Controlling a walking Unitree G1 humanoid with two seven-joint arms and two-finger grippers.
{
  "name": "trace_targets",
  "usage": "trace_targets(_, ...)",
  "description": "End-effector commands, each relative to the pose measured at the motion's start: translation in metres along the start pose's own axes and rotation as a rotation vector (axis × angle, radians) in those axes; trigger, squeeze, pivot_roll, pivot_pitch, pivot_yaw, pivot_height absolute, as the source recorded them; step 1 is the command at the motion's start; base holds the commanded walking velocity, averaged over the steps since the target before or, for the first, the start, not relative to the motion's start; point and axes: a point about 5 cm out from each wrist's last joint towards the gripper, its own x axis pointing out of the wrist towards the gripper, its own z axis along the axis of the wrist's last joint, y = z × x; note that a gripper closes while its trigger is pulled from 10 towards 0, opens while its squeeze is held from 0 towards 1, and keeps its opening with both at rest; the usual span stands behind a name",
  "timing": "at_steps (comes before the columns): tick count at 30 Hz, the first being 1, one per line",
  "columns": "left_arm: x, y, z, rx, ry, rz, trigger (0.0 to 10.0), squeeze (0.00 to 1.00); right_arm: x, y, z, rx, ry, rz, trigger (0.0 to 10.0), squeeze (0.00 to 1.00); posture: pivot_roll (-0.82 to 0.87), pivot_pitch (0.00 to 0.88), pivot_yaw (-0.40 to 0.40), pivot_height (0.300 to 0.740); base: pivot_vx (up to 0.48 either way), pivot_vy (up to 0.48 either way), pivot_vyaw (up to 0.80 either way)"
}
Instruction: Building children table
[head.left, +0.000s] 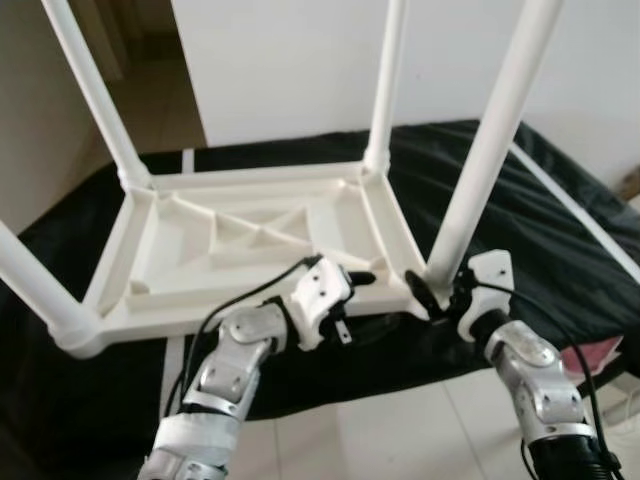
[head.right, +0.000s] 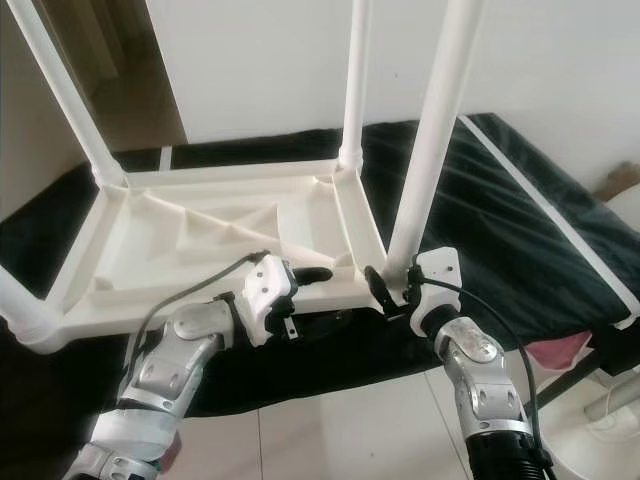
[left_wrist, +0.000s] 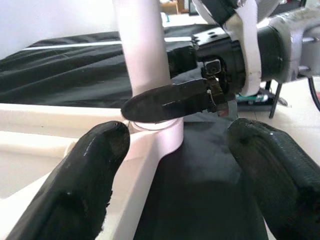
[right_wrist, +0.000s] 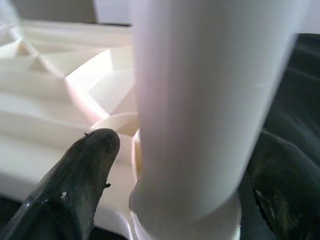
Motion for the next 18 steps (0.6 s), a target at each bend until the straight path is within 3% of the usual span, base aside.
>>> trace_targets(1,0.001,-0.002,-0.005,0.016,0.019,0.023,10.0,0.0,0.004,0.001,0.002,-0.019,-0.012,0.046,10.0,0.0,-0.07,0.0,0.008,0.74,0.0,0.0,0.0)
trace_targets(14,0.004,-0.006,-0.008,0.072,0.039,0.008,10.0,0.0,0.023,-0.01,0.01,-0.139,-0.013,0.146,10.0,0.0,-0.03,0.0,0.004,0.74,0.0,0.0,0.0)
trace_targets(15,0.004,-0.007,-0.008,0.074,0.038,0.008,10.0,0.0,0.024,-0.012,0.009,-0.136,-0.002,0.147,2.4,0.0,-0.02,0.0,0.0,0.74,0.0,0.0,0.0)
trace_targets(16,0.004,-0.007,-0.007,0.079,0.039,0.013,10.0,0.0,0.024,-0.013,0.007,-0.14,0.013,0.153,0.0,0.0,-0.01,0.0,-0.006,0.74,0.0,0.0,0.0)
trace_targets(18,0.004,-0.007,-0.007,0.079,0.039,0.013,10.0,0.0,0.024,-0.013,0.007,-0.14,0.013,0.153,0.0,0.0,-0.01,0.0,-0.006,0.74,0.0,0.0,0.0)
